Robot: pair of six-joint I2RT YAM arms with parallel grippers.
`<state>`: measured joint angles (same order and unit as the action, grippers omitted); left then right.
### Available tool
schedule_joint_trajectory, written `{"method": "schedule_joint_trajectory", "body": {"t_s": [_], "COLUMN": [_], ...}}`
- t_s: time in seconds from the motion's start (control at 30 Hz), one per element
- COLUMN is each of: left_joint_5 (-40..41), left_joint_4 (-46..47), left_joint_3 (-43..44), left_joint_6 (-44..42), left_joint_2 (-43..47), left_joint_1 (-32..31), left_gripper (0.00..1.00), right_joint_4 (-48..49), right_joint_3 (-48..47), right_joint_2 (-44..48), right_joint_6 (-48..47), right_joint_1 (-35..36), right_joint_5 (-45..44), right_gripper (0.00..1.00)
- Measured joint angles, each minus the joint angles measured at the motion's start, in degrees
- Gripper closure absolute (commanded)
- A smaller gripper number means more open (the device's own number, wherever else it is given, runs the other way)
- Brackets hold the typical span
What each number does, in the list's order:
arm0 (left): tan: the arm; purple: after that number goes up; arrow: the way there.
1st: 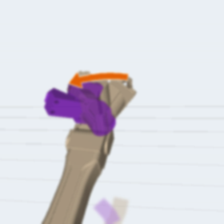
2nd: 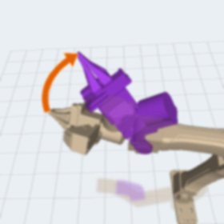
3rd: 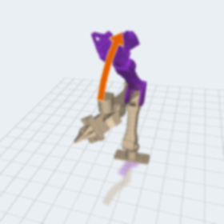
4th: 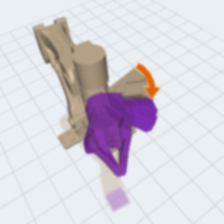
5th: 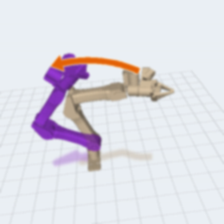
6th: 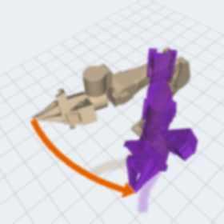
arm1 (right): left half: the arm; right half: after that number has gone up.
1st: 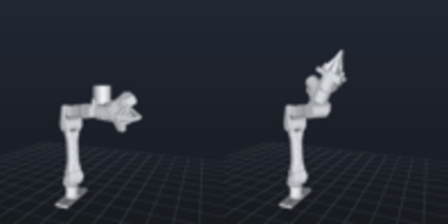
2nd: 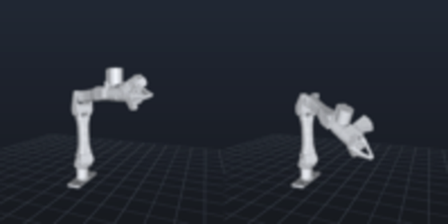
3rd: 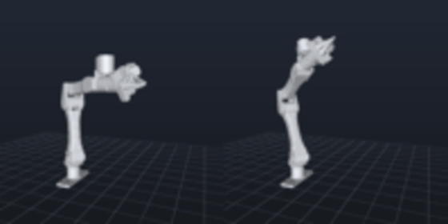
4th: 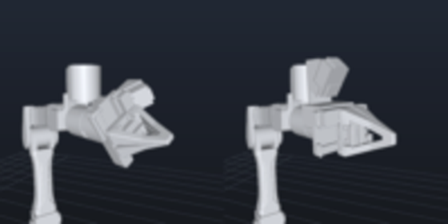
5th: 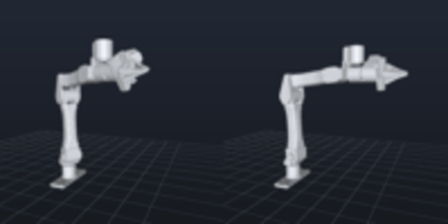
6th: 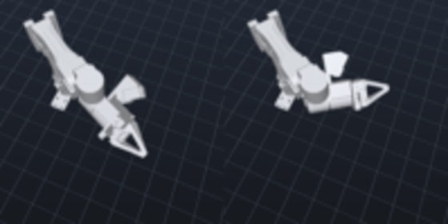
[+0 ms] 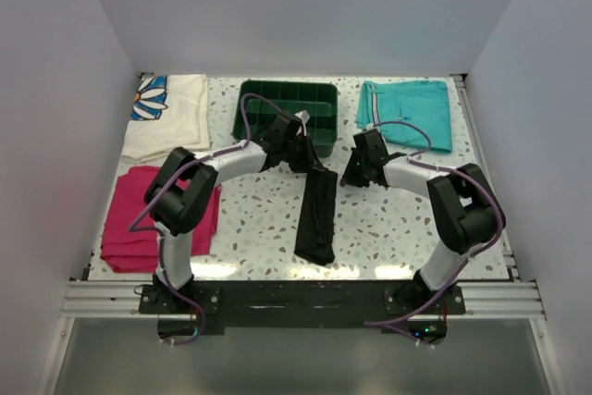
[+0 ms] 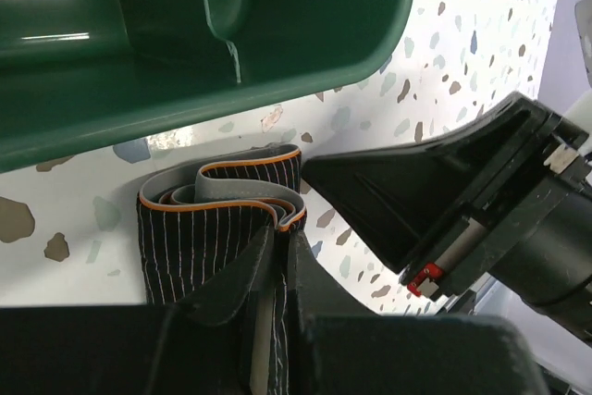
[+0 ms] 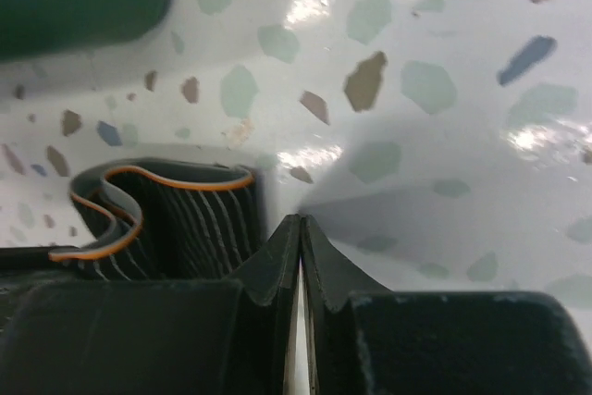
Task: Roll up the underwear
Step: Fold the underwear at the center of the board.
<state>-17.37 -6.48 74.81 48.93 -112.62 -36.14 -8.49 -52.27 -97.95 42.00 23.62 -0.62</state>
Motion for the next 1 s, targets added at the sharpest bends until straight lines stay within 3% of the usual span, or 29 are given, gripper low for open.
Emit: {"method": "schedule_joint_trajectory", "body": {"t_s": [0.33, 0.83, 1.0], "left_joint_5": [0.00, 0.66, 0.15], "left_joint_4": [-0.79, -1.33, -0.72], "left_joint_3": [2.14, 2.97, 2.97], "left_joint_6": [-0.02, 0.09, 1.40], "left_joint_2": [-1.16, -2.91, -3.02], "left_joint_1": [0.00, -0.92, -1.03], "left_gripper": [1.00, 1.00, 0.92], "right_joint_4": [9.03, 9.40, 9.31], "right_joint_3": [-0.57, -0.57, -0.57], "right_joint_2": [-3.93, -4.04, -3.96], "right_joint_6": [1.11, 1.88, 1.84], "right_joint_1": [-1.16, -1.25, -1.20], "right_joint_5": [5.31, 5.03, 4.68], "right_gripper": [0.92, 0.90, 0.89]}}
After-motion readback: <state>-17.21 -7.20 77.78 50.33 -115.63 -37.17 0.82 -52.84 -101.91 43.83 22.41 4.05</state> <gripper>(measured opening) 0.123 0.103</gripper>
